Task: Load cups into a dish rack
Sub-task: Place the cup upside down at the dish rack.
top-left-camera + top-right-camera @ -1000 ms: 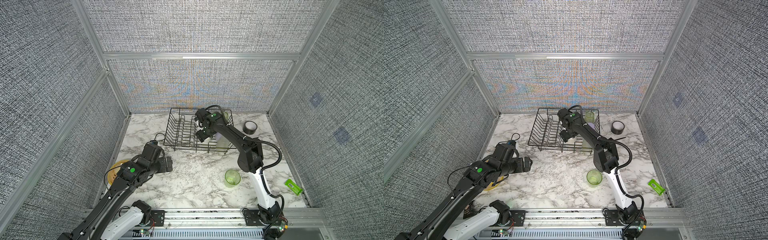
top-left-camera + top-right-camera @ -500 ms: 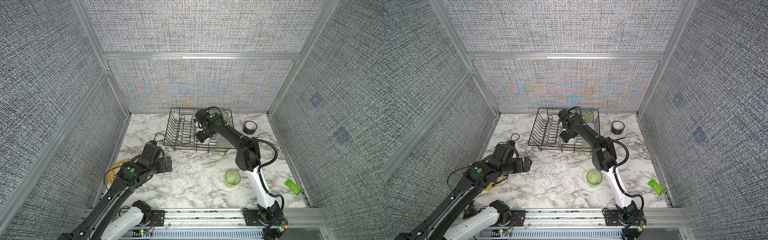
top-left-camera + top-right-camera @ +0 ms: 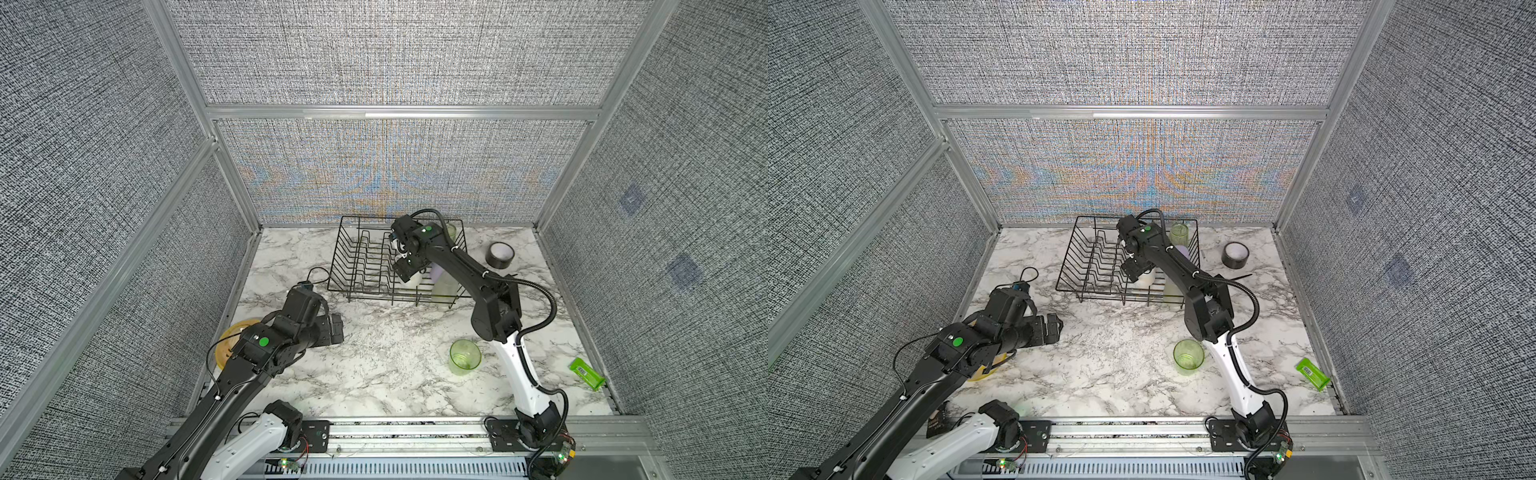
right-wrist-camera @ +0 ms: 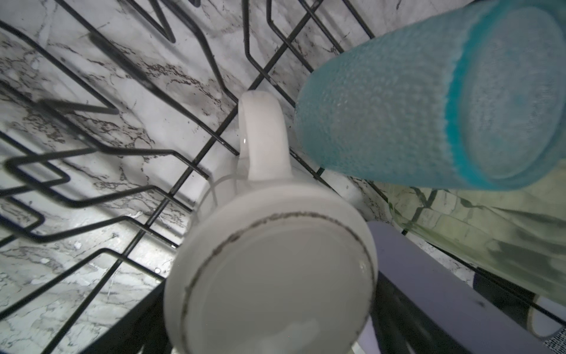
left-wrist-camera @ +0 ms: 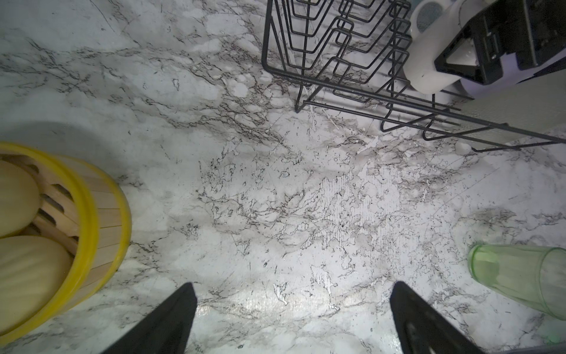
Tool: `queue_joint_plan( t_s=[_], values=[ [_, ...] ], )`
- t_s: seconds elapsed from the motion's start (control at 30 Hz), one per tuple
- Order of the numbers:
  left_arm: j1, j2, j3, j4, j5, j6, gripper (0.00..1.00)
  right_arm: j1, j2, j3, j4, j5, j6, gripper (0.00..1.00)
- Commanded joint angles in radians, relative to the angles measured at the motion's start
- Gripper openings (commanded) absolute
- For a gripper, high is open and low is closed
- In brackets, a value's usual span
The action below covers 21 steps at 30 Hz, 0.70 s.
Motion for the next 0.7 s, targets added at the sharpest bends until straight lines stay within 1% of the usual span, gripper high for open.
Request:
queue_joint_plan(
  t_s=[0.0,0.23,0.4,0.53,0.67],
  values=[
    [0.001,-0.006,0.004,-0.014,-0.002,-0.005,0.99,0.003,-0.019,0.005,-0.005,0.008,0.005,0.91],
    [0.001,-0.017,0.008,-0.024,-0.002,-0.008,0.99,0.005,-0.054,0.006,-0.023,0.008,0.012,0.91],
    [0.001,-0.023,0.021,-0.024,-0.001,-0.008,0.99,0.012,-0.165,-0.016,-0.028,-0.021,0.066,0.92],
    [0.001,-0.024,0.025,0.002,0.03,-0.004,0.99,0.012,-0.294,-0.11,0.023,-0.061,0.096,0.92],
    [0.001,-0.033,0.014,0.045,0.079,0.0,0.99,0.012,-0.447,-0.262,0.091,-0.067,0.125,0.91]
  ],
)
